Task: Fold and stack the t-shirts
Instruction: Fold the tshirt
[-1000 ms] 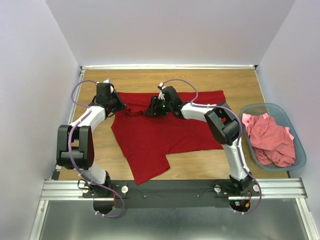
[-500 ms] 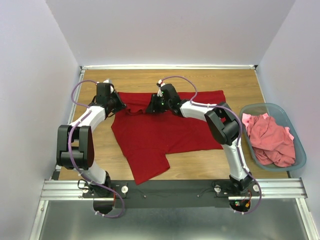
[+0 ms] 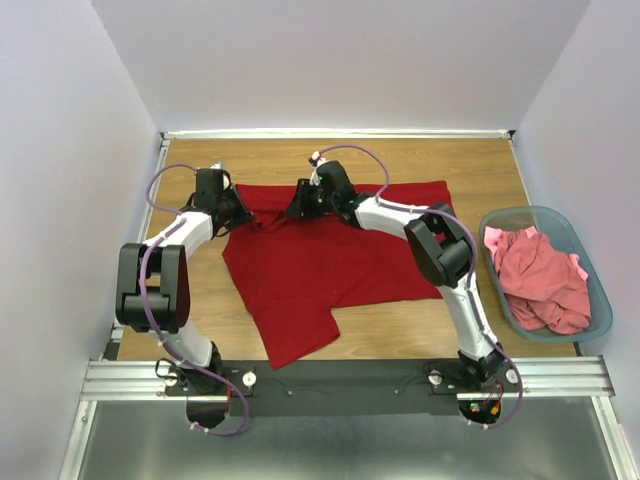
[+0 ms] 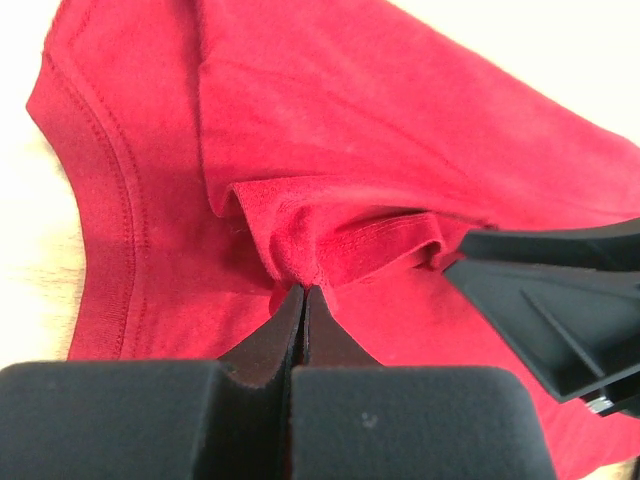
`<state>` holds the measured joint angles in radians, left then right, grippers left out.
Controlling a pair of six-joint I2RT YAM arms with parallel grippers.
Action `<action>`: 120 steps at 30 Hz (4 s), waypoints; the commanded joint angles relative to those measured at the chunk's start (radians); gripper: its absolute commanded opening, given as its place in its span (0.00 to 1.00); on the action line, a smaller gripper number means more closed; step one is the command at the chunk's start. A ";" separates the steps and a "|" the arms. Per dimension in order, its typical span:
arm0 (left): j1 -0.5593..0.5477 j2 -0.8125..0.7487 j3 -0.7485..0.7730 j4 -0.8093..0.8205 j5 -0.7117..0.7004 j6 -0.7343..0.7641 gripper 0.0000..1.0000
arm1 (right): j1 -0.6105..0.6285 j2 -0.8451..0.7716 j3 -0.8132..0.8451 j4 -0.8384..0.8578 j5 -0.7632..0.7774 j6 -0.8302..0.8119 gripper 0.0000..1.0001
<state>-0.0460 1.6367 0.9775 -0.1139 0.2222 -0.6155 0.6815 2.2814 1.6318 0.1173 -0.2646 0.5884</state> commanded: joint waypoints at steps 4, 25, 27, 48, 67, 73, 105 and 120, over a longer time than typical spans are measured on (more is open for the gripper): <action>0.001 0.051 -0.019 0.017 0.034 0.017 0.00 | -0.022 0.087 0.091 -0.054 0.050 -0.018 0.48; 0.005 0.043 0.000 -0.015 0.022 0.030 0.00 | -0.036 0.004 0.069 -0.165 0.021 -0.099 0.04; 0.006 0.040 0.012 -0.029 0.009 0.037 0.00 | -0.037 -0.016 0.069 -0.186 0.013 -0.107 0.03; 0.023 0.009 -0.016 -0.109 0.037 0.074 0.00 | -0.014 -0.100 0.105 -0.539 0.038 -0.309 0.45; 0.038 -0.032 -0.054 -0.150 0.068 0.092 0.01 | -0.014 -0.137 0.103 -0.535 0.035 -0.262 0.53; 0.063 -0.014 -0.066 -0.147 0.049 0.103 0.01 | -0.014 -0.123 0.043 -0.466 0.050 -0.126 0.52; 0.064 0.029 -0.057 -0.128 0.040 0.117 0.01 | -0.014 -0.045 -0.090 -0.265 -0.047 0.139 0.13; 0.066 0.032 -0.034 -0.161 0.023 0.126 0.01 | -0.013 -0.181 -0.211 -0.271 -0.050 0.154 0.01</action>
<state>0.0158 1.6535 0.9245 -0.2531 0.2615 -0.5053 0.6601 2.1628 1.4616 -0.1509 -0.3119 0.7326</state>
